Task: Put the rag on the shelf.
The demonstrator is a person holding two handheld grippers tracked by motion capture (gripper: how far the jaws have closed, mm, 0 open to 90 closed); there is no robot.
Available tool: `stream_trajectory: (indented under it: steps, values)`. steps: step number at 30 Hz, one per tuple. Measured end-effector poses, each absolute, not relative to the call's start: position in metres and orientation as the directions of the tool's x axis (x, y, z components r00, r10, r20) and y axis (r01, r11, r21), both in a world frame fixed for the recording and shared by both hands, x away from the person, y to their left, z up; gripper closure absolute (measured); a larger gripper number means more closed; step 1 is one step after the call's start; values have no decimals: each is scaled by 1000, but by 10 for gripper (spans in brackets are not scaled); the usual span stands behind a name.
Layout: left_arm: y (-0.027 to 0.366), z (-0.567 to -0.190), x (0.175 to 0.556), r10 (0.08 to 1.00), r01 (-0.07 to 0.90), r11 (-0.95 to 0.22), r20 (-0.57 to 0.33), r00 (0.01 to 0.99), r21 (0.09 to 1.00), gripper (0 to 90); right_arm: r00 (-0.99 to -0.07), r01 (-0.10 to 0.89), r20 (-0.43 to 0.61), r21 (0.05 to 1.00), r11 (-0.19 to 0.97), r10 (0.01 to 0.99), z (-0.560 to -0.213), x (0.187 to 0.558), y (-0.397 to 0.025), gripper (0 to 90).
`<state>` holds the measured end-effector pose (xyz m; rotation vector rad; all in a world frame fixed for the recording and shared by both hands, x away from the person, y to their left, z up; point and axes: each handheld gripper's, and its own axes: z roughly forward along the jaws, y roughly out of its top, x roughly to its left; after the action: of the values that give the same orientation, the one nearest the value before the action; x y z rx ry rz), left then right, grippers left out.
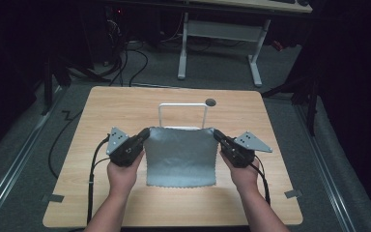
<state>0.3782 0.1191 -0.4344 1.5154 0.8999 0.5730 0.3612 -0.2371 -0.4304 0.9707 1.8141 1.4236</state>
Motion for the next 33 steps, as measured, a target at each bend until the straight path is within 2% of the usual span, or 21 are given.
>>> stream_trajectory:
  steps: [9,18,33]
  values:
    - [123,-402,390,802,114,30,-92,591,993,899,-503,95,-61,988,125,862,-397,371,-231,889]
    - [122,-376,410,805,40,36,-53,591,999,899,-482,64,-59,993,102,874,-372,390,-230,889]
    - [116,-347,453,819,10,8,-12,574,1000,899,-460,53,-41,996,74,887,-345,428,-230,889]
